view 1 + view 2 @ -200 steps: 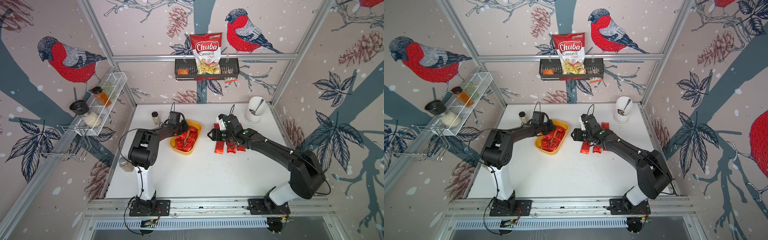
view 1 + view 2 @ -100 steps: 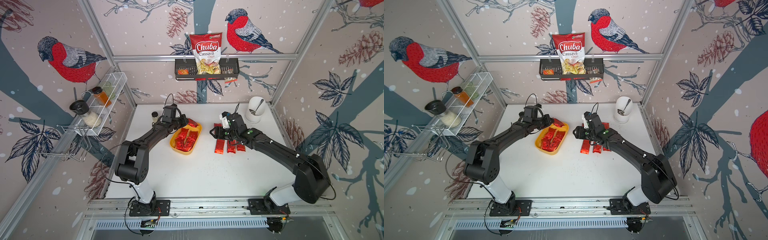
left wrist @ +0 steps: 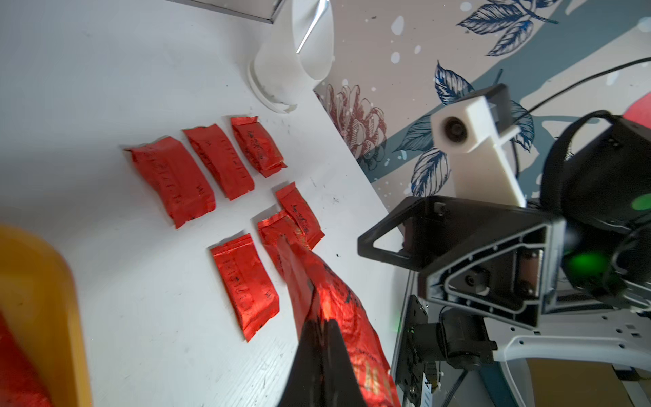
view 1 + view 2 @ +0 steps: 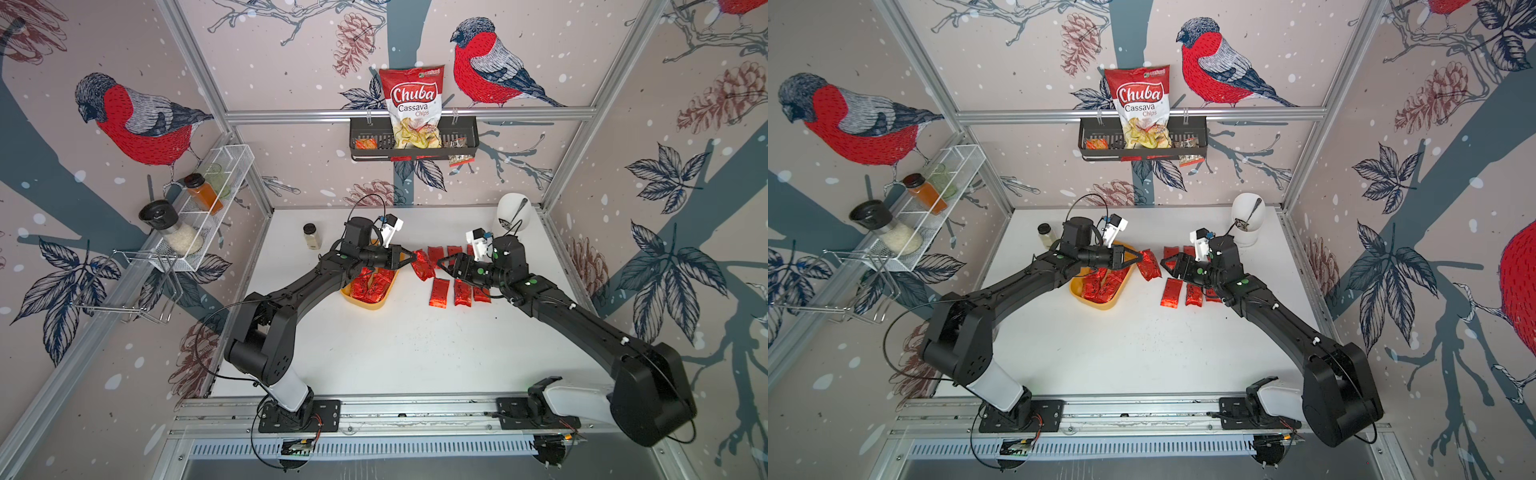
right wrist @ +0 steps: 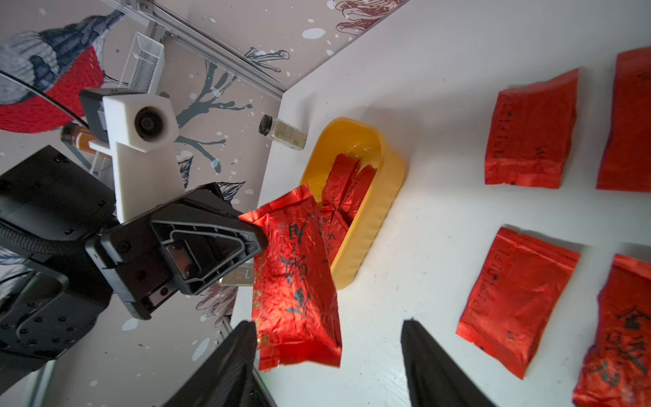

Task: Take the tea bags out of the storage box
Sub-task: Pick up the tea bag from the storage box.

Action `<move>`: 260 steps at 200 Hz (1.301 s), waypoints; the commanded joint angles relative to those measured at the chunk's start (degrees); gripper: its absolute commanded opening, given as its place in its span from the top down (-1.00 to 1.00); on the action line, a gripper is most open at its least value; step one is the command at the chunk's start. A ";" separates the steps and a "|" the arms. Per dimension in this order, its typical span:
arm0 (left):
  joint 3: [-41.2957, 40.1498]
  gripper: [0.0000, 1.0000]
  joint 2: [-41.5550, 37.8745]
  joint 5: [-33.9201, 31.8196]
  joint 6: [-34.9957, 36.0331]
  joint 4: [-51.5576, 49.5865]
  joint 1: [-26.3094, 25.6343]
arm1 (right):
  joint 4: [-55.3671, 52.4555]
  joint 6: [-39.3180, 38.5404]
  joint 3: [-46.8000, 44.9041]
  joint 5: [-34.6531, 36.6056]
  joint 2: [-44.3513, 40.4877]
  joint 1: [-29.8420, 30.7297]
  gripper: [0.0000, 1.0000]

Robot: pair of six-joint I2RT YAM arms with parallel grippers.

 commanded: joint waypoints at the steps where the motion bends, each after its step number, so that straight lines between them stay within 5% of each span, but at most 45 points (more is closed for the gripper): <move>1: 0.73 1.00 -0.30 3.59 -1.09 5.55 -0.48 | 6.63 4.46 -2.10 -4.05 -0.46 -0.11 -0.37; 79: 1.99 1.00 -0.38 5.12 -4.42 9.41 -0.65 | 12.77 9.17 -5.51 -7.94 -3.34 -0.08 -0.06; 187: 1.63 1.00 0.16 4.03 -6.33 10.55 -0.74 | 17.22 11.44 -7.71 -9.66 -2.44 -0.26 1.00; 206: 1.93 0.84 0.82 2.90 -7.43 11.26 -0.74 | 16.81 11.31 -8.78 -9.15 -3.42 -0.27 1.00; 230: 2.99 0.31 1.87 -1.02 -7.46 8.71 -0.66 | 13.99 9.96 -10.13 -6.78 -5.45 -0.35 1.00; 260: 5.23 0.19 3.27 -11.94 -6.39 -1.06 -0.23 | 8.77 8.06 -13.17 -1.44 -8.06 -0.26 1.00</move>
